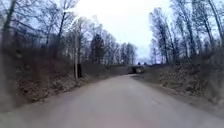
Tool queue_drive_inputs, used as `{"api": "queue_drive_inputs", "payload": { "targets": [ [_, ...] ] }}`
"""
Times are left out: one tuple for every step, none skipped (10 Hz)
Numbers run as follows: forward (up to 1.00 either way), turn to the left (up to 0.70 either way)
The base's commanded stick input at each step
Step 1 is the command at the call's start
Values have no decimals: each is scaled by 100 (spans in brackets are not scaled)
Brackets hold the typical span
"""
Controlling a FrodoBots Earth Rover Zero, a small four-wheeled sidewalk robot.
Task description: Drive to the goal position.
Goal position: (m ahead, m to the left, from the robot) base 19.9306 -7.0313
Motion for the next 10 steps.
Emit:
{"api": "queue_drive_inputs", "payload": {
  "targets": [
    [100, 0],
    [100, 0],
    [100, 0],
    [100, 0],
    [100, 0],
    [100, 0],
    [100, 0],
    [100, 0],
    [100, 0],
    [100, 0]
  ]
}}
